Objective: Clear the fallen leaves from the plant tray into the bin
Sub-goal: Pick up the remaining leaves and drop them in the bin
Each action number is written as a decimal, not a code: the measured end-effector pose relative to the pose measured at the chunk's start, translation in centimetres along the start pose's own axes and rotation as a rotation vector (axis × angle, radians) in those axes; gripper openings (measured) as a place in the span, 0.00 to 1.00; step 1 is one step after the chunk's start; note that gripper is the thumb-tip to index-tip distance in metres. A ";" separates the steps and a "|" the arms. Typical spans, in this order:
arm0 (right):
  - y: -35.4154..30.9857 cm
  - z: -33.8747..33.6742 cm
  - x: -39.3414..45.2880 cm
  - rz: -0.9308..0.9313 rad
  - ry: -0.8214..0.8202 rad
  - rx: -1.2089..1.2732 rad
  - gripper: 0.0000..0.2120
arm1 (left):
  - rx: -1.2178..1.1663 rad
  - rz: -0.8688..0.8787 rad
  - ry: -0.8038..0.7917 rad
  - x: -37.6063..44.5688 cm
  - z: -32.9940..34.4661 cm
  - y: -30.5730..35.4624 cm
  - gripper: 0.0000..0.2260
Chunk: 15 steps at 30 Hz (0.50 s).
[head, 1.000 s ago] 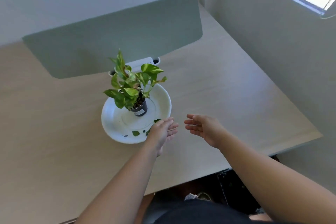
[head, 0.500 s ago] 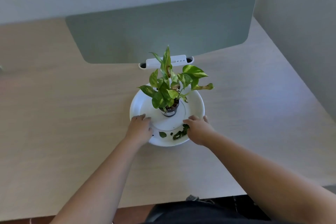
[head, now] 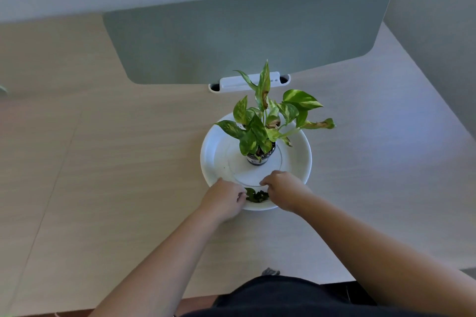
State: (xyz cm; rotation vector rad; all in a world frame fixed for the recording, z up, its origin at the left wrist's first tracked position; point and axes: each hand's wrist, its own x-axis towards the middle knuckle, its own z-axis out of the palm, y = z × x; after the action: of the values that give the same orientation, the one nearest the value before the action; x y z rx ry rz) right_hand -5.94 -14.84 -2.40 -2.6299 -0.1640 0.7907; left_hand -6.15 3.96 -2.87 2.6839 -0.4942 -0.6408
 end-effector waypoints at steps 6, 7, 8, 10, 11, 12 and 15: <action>0.3 0.9 0.8 0.059 0.074 -0.106 0.23 | -0.069 0.015 -0.078 1.9 -0.6 -0.6 0.17; 0.3 0.9 0.6 0.057 0.079 -0.122 0.23 | -0.054 0.038 -0.095 2.0 -0.6 -0.6 0.17; 0.2 1.0 0.5 0.054 0.081 -0.117 0.23 | -0.039 0.061 -0.106 2.0 -0.5 -0.6 0.17; 0.2 1.1 0.1 0.042 0.094 -0.086 0.22 | -0.017 0.104 -0.111 1.7 -0.4 -0.8 0.15; 0.3 1.1 0.0 0.030 0.110 -0.077 0.20 | -0.011 0.122 -0.107 1.5 -0.4 -0.9 0.14; 0.3 1.1 -0.2 0.017 0.131 -0.070 0.18 | 0.002 0.139 -0.099 1.3 -0.3 -1.1 0.13; 0.4 0.8 -0.3 -0.012 0.135 0.003 0.17 | 0.069 0.134 -0.072 1.1 -0.4 -1.6 0.13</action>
State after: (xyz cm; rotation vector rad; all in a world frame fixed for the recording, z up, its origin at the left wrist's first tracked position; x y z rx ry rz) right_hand -6.65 -15.00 -3.05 -2.6660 -0.1414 0.6061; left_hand -4.60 5.05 -3.57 2.6713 -0.7210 -0.6954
